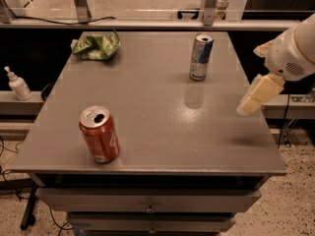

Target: Knock redbull can over

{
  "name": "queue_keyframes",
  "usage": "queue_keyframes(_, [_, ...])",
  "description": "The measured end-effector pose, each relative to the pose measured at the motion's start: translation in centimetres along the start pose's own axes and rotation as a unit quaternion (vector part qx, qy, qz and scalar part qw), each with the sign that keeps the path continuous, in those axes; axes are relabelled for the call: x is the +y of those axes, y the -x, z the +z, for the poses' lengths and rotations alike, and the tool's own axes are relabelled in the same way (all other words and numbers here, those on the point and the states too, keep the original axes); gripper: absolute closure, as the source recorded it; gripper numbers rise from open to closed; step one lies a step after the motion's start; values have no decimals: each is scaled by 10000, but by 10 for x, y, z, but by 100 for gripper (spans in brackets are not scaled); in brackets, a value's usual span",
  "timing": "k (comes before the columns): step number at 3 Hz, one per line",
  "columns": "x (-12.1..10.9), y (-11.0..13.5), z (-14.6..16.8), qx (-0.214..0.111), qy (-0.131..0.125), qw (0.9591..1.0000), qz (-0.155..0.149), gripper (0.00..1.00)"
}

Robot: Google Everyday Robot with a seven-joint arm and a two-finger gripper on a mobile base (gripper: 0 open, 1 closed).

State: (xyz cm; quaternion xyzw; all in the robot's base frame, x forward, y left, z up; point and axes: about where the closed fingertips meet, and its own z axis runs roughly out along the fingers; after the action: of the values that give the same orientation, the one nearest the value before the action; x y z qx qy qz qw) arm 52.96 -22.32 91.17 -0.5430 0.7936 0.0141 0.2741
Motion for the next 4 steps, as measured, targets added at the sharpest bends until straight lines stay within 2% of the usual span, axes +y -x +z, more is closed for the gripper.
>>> queue_keyframes(1, [-26,7,39,-489,-108,9980,392,0])
queue_keyframes(2, [-37,31,69,-1049,-76,9917,746,0])
queue_keyframes(3, [-41,59,96,-1710,81,9786,1140,0])
queue_keyframes(4, [-42,87,113,-2441,359,9592,1383,0])
